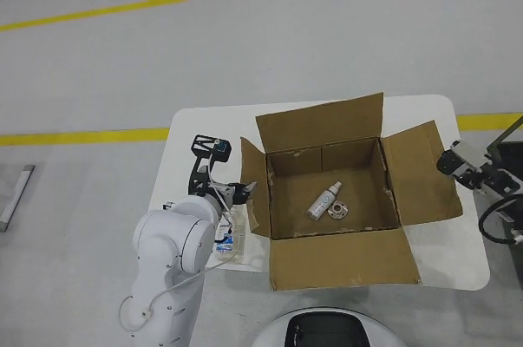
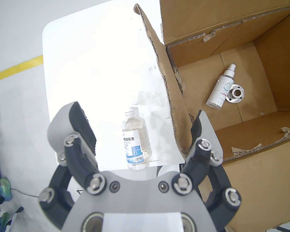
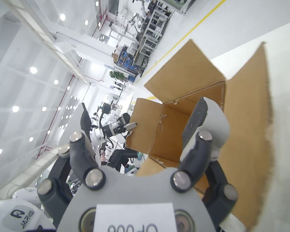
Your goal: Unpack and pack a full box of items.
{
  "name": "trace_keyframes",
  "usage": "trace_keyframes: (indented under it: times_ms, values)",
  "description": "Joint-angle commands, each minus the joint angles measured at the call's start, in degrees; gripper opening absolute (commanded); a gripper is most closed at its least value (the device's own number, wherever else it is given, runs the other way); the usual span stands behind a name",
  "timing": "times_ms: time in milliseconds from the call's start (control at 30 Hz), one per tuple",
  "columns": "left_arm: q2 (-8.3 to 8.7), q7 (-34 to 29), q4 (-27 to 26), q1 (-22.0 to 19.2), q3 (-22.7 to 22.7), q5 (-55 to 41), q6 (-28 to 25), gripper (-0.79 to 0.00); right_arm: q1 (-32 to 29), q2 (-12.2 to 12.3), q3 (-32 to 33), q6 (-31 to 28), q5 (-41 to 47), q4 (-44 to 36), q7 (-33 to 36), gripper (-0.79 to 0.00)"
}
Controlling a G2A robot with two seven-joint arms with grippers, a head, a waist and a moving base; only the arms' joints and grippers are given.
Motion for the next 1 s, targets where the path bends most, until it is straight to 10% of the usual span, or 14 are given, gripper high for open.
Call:
trace_keyframes:
  times_ms: [0,300,767,967]
  values:
    - [0.0,0.0,0.0,0.0,0.0,0.0,0.0,0.0,0.8,-0.1,-3.8,1.4,-2.7,-0.7,-0.4,-0.785]
    - [0.0,0.0,0.0,0.0,0.0,0.0,0.0,0.0,6.1,-1.2,-20.9,7.7,-18.0,5.5,-6.2,-0.785]
    - [0.0,0.0,0.0,0.0,0.0,0.0,0.0,0.0,6.3,-1.1,-21.9,6.8,-21.4,4.3,-4.0,-0.785]
    - [0.0,0.0,0.0,0.0,0.0,0.0,0.0,0.0,13.5,-1.8,-28.5,24.6,-27.1,4.5,-0.8,-0.785]
